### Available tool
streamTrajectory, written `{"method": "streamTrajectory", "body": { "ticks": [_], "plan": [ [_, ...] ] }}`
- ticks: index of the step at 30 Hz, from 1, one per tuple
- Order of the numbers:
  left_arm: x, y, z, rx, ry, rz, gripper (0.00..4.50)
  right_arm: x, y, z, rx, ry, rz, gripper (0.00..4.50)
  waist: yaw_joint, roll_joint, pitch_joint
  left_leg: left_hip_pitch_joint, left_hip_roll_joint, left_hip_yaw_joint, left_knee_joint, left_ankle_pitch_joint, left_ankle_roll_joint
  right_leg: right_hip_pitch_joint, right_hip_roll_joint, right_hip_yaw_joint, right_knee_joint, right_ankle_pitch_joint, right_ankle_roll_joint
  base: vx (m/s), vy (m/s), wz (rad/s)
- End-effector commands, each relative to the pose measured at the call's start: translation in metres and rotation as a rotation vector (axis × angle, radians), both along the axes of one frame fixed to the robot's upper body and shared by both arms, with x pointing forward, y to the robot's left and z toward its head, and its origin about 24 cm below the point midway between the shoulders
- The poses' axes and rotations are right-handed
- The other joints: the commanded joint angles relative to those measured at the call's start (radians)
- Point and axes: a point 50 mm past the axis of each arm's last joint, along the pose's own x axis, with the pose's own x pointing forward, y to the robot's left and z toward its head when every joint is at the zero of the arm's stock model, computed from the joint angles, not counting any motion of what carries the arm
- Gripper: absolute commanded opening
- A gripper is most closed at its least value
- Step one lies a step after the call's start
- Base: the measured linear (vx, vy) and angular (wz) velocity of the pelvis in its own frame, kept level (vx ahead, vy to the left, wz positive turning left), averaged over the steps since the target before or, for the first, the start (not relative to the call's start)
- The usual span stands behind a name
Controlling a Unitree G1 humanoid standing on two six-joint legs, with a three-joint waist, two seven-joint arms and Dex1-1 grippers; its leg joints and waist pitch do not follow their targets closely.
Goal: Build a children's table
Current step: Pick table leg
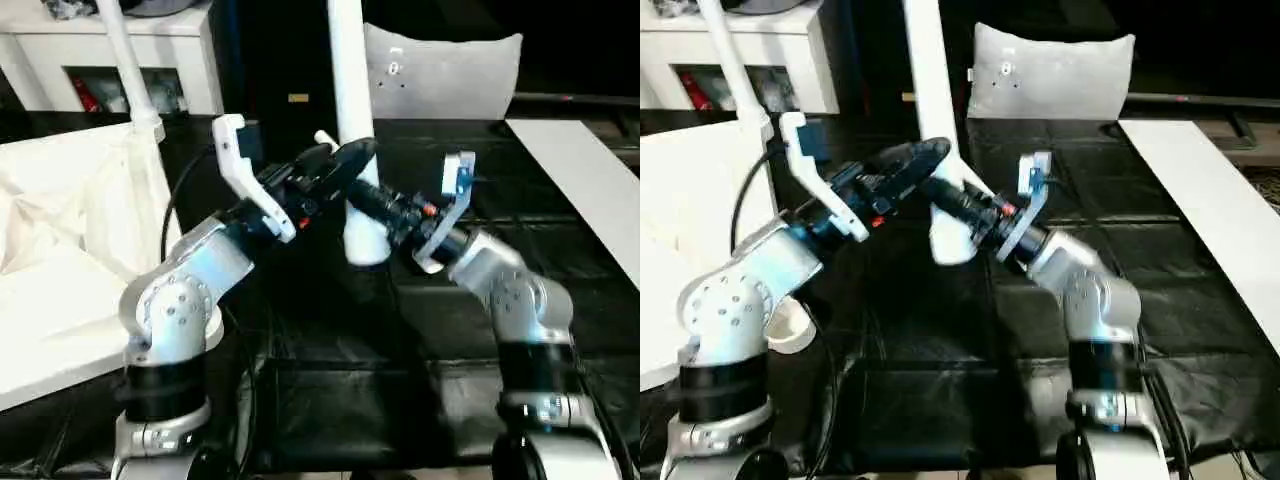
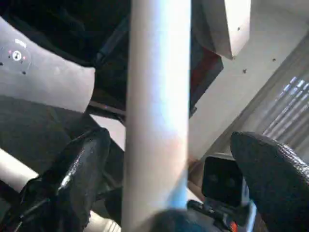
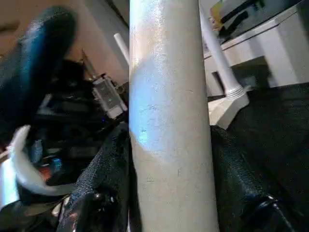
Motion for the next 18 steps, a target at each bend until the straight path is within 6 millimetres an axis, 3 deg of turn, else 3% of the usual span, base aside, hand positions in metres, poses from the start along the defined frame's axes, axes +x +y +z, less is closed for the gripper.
{"method": "streamTrajectory", "body": {
  "ticks": [1,4,6,11,18],
  "plan": [
    [0.004,0.001,-0.001,0.015,0.016,0.010,4.50,-0.006,0.001,0.008,0.013,-0.044,0.035,1.87,0.006,0.004,-0.080,-0.013,0.029,0.006,-0.068,0.028,0.084,0.083,-0.068,0.046,-0.074,-0.246,-0.154,0.000,0.000,0.00],
    [0.007,0.002,-0.002,0.020,0.020,0.017,4.50,-0.011,0.003,0.009,0.014,-0.055,0.062,1.87,0.006,0.003,-0.077,-0.013,0.028,0.007,-0.069,0.013,0.080,0.085,-0.070,0.046,-0.079,-0.271,-0.144,0.000,0.000,0.00],
    [0.002,0.001,0.002,-0.006,-0.031,-0.071,4.50,-0.018,0.006,0.007,0.003,-0.058,0.102,1.87,0.008,0.001,-0.079,-0.012,0.028,0.005,-0.070,0.017,0.079,0.086,-0.071,0.045,-0.079,-0.278,-0.138,0.000,0.000,0.00],
    [-0.008,0.003,0.006,-0.033,-0.103,-0.191,4.03,-0.024,0.007,0.003,0.007,-0.046,0.148,1.87,0.010,0.000,-0.079,-0.012,0.032,0.005,-0.072,-0.001,0.060,0.085,-0.075,0.046,-0.078,-0.301,-0.141,0.000,0.000,0.00],
    [-0.019,0.007,0.011,-0.043,-0.181,-0.299,3.35,-0.028,0.009,-0.003,0.006,-0.019,0.193,1.87,0.019,0.008,-0.079,-0.009,0.034,0.008,-0.073,-0.018,0.046,0.084,-0.076,0.044,-0.080,-0.309,-0.137,0.000,0.000,0.00]
  ]
}}
